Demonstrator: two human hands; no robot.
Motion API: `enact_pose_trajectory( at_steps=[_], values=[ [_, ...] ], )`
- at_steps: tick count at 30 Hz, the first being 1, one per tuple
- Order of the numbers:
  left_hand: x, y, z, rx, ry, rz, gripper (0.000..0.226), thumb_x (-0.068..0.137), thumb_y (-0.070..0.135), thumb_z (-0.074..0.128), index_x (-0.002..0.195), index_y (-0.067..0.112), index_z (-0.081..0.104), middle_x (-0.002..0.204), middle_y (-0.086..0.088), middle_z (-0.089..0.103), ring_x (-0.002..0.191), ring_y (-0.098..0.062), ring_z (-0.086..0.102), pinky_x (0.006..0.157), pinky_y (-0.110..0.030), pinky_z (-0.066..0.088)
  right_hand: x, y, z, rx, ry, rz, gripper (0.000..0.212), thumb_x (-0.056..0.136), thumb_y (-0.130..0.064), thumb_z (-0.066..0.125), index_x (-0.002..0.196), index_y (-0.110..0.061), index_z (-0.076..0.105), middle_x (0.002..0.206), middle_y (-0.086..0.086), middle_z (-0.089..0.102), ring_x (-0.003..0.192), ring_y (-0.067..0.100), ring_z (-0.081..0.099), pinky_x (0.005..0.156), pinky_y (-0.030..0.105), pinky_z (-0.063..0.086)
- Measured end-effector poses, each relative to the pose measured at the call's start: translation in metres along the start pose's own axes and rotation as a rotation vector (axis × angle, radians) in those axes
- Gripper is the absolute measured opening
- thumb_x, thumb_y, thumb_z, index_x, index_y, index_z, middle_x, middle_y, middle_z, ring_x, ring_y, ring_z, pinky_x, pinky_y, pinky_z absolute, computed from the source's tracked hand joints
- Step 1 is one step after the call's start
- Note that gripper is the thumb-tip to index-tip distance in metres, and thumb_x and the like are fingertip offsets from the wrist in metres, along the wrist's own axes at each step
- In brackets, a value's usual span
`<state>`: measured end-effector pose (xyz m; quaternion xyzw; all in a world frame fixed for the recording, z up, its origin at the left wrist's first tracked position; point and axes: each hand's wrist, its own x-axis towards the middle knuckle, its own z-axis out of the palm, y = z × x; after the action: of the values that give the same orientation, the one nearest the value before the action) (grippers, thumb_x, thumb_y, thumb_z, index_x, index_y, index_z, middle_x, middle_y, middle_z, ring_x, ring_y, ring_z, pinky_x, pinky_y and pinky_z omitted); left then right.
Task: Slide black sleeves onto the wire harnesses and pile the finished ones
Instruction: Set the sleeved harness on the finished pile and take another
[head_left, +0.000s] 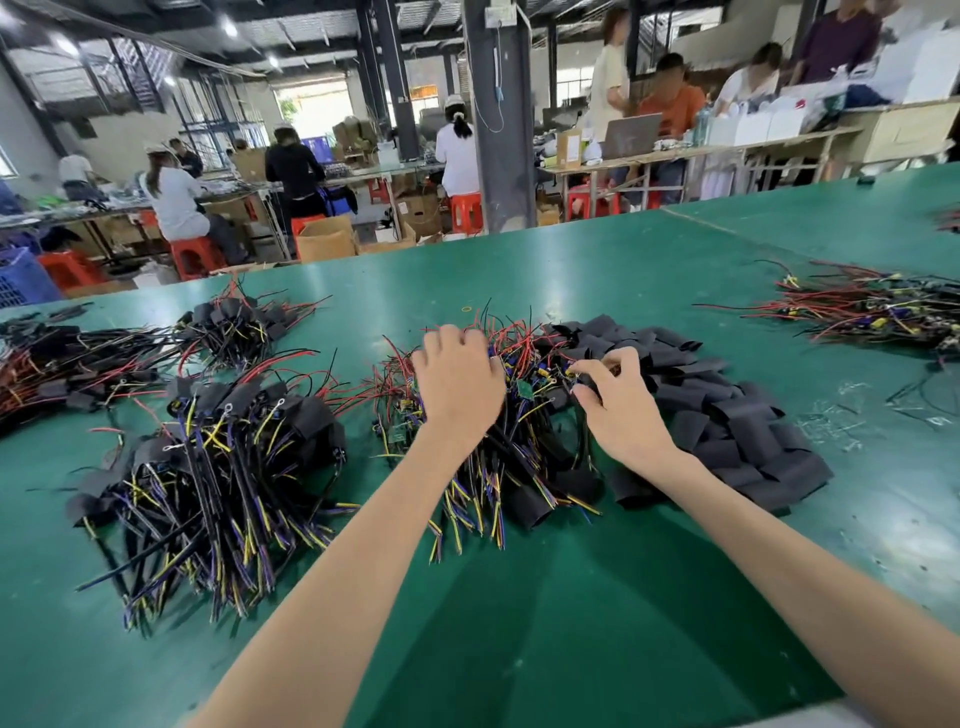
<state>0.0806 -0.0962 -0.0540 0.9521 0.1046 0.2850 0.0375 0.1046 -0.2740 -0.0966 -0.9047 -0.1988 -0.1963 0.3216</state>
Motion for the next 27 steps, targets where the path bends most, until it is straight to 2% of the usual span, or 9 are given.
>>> enact_pose_trajectory(
  at_steps=[2, 6, 11, 14, 18, 20, 22, 25, 27],
  values=[
    [0.0, 0.016, 0.006, 0.013, -0.023, 0.132, 0.032, 0.094, 0.039, 0.045, 0.109, 0.016, 0.061, 0.113, -0.006, 0.06, 0.109, -0.025, 0.049, 0.095, -0.042, 0.032, 0.001, 0.0, 0.001, -0.038, 0.028, 0.007, 0.027, 0.097, -0.019, 0.047, 0.122, -0.013, 0.058, 0.12, 0.012, 0.041, 0.096, 0.036, 0.048, 0.088, 0.043, 0.043],
    [-0.003, 0.036, 0.017, 0.107, -0.214, 0.102, 0.042, 0.089, 0.051, 0.053, 0.104, 0.012, 0.06, 0.107, -0.008, 0.065, 0.109, -0.028, 0.054, 0.097, -0.044, 0.031, 0.001, 0.001, -0.001, -0.08, 0.026, 0.038, 0.028, 0.099, -0.02, 0.041, 0.124, -0.018, 0.056, 0.12, 0.007, 0.048, 0.101, 0.035, 0.044, 0.088, 0.043, 0.039],
    [-0.003, 0.041, 0.009, 0.022, -0.187, 0.047, 0.026, 0.085, 0.027, 0.061, 0.102, 0.009, 0.054, 0.1, -0.01, 0.066, 0.099, -0.03, 0.06, 0.093, -0.041, 0.035, 0.001, 0.004, -0.005, 0.002, 0.049, 0.089, 0.025, 0.101, -0.022, 0.039, 0.118, -0.017, 0.057, 0.103, 0.012, 0.049, 0.095, 0.033, 0.042, 0.087, 0.039, 0.033],
    [0.0, 0.039, -0.008, -0.286, -0.096, -0.016, 0.024, 0.088, 0.021, 0.056, 0.105, 0.005, 0.053, 0.096, -0.012, 0.065, 0.088, -0.03, 0.062, 0.081, -0.038, 0.048, 0.002, 0.002, -0.005, 0.042, 0.105, 0.077, 0.022, 0.101, -0.02, 0.042, 0.114, -0.011, 0.058, 0.096, 0.015, 0.048, 0.093, 0.033, 0.042, 0.083, 0.034, 0.026],
    [0.014, 0.026, -0.036, -0.72, -0.207, -0.185, 0.028, 0.095, 0.007, 0.044, 0.122, 0.003, 0.052, 0.107, -0.017, 0.063, 0.088, -0.03, 0.066, 0.083, -0.044, 0.054, 0.002, 0.001, -0.005, 0.203, 0.086, 0.171, 0.025, 0.097, -0.024, 0.05, 0.118, -0.012, 0.055, 0.105, 0.013, 0.045, 0.1, 0.031, 0.041, 0.088, 0.034, 0.031],
    [0.021, 0.018, -0.052, -0.957, -0.28, -0.304, 0.031, 0.095, -0.002, 0.038, 0.123, 0.002, 0.052, 0.093, -0.014, 0.061, 0.075, -0.027, 0.066, 0.079, -0.046, 0.057, 0.002, 0.0, -0.006, 0.262, 0.074, 0.186, 0.03, 0.093, -0.023, 0.057, 0.122, -0.014, 0.053, 0.107, 0.01, 0.042, 0.098, 0.027, 0.043, 0.088, 0.031, 0.032],
    [0.024, 0.009, -0.068, -1.133, -0.295, -0.365, 0.03, 0.095, -0.006, 0.035, 0.118, 0.001, 0.053, 0.083, -0.011, 0.055, 0.06, -0.019, 0.061, 0.071, -0.039, 0.058, 0.001, 0.0, -0.005, 0.269, 0.06, 0.161, 0.035, 0.091, -0.017, 0.06, 0.125, -0.015, 0.051, 0.106, 0.007, 0.04, 0.092, 0.024, 0.045, 0.082, 0.027, 0.032],
    [0.021, 0.002, -0.086, -1.372, -0.137, -0.357, 0.024, 0.096, -0.005, 0.037, 0.111, 0.004, 0.054, 0.08, -0.008, 0.051, 0.048, -0.01, 0.056, 0.064, -0.033, 0.055, -0.001, 0.0, -0.003, 0.248, 0.054, 0.11, 0.036, 0.092, -0.008, 0.056, 0.127, -0.016, 0.049, 0.105, 0.006, 0.04, 0.074, 0.016, 0.043, 0.066, 0.022, 0.025],
    [0.021, -0.001, -0.094, -1.574, 0.048, -0.374, 0.021, 0.098, -0.004, 0.037, 0.105, 0.005, 0.055, 0.08, -0.007, 0.05, 0.053, -0.011, 0.055, 0.066, -0.033, 0.055, -0.001, 0.0, -0.002, 0.249, 0.06, 0.086, 0.036, 0.093, -0.006, 0.053, 0.127, -0.017, 0.049, 0.104, 0.005, 0.04, 0.066, 0.009, 0.039, 0.062, 0.024, 0.023]
  ],
)
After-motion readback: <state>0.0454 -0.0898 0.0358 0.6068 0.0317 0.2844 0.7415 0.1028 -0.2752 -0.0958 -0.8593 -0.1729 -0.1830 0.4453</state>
